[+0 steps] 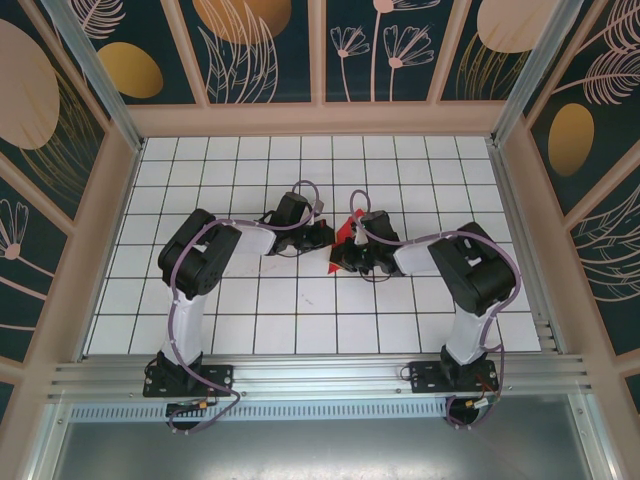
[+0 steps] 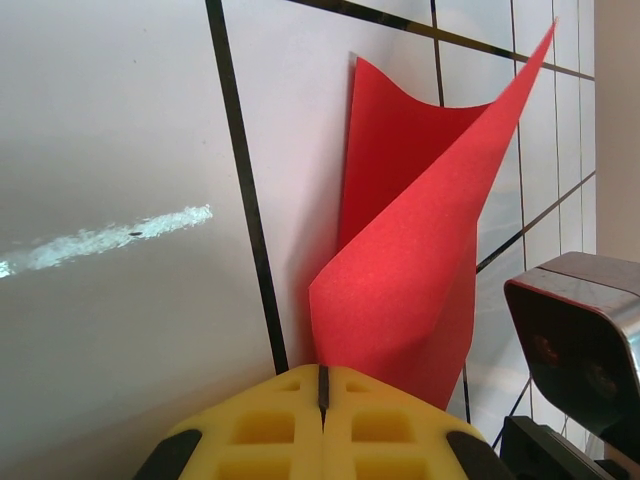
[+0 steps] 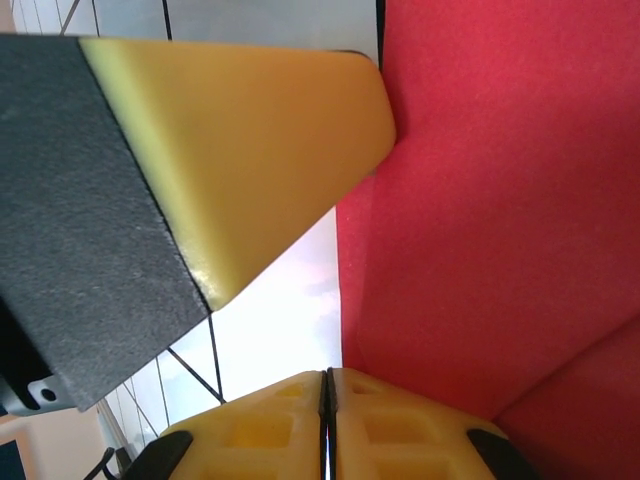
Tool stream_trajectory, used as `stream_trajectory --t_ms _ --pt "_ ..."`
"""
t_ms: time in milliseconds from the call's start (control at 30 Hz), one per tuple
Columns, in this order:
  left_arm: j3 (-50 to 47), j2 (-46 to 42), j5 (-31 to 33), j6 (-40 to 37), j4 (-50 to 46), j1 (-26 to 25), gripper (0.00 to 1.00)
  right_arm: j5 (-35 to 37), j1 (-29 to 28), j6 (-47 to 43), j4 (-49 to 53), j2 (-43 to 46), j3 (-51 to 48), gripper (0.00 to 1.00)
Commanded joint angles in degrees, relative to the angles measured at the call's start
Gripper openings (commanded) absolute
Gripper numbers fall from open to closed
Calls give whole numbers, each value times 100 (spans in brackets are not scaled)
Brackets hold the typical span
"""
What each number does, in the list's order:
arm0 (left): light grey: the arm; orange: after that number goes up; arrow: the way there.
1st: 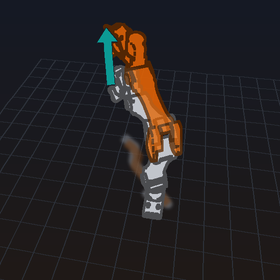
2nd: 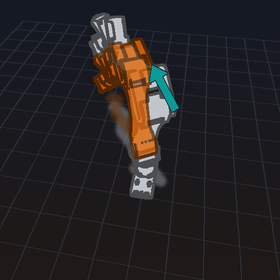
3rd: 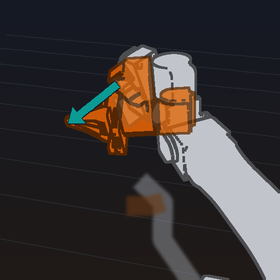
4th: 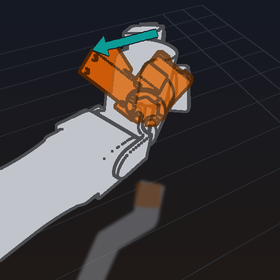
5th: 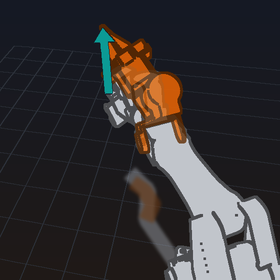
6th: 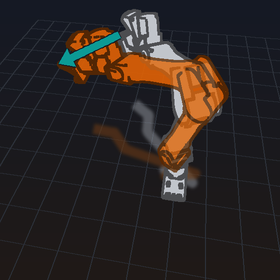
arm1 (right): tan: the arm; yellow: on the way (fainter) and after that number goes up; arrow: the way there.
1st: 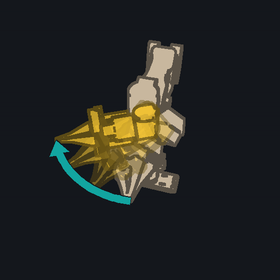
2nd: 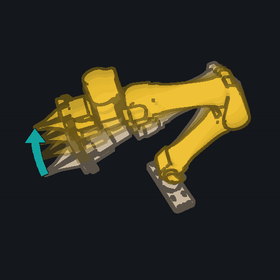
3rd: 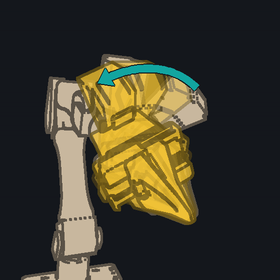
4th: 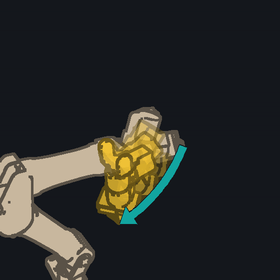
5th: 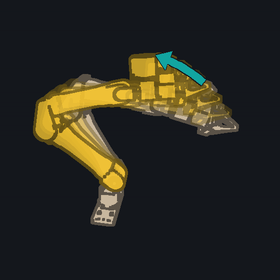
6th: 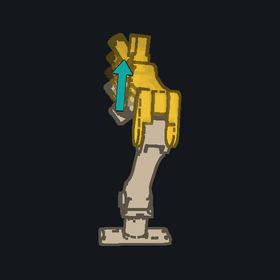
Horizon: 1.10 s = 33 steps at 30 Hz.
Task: Fold a paper plane with a square sheet of paper (pick it up from the middle)
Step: Fourth fold the wing at the center of the table.
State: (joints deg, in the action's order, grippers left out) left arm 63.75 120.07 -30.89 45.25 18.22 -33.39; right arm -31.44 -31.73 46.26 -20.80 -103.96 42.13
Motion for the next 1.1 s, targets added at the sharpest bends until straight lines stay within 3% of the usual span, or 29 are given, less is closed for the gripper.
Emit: stream_trajectory --t_ms 0,200,667,833,1067 --pt "-29 98 214 -137 -202 -34 0 96 -35 -55 32 530 -124 14" --pt "24 95 190 -78 -161 -36 0 159 -74 89 -55 1005 -466 14" --pt "56 129 277 -52 -222 -30 0 130 -369 395 -571 -36 -242 9" --pt "33 143 268 -46 -221 -35 0 279 -385 378 -232 -231 -132 9" --pt "45 88 309 -74 -244 -37 0 780 -157 7 420 1171 -213 11"
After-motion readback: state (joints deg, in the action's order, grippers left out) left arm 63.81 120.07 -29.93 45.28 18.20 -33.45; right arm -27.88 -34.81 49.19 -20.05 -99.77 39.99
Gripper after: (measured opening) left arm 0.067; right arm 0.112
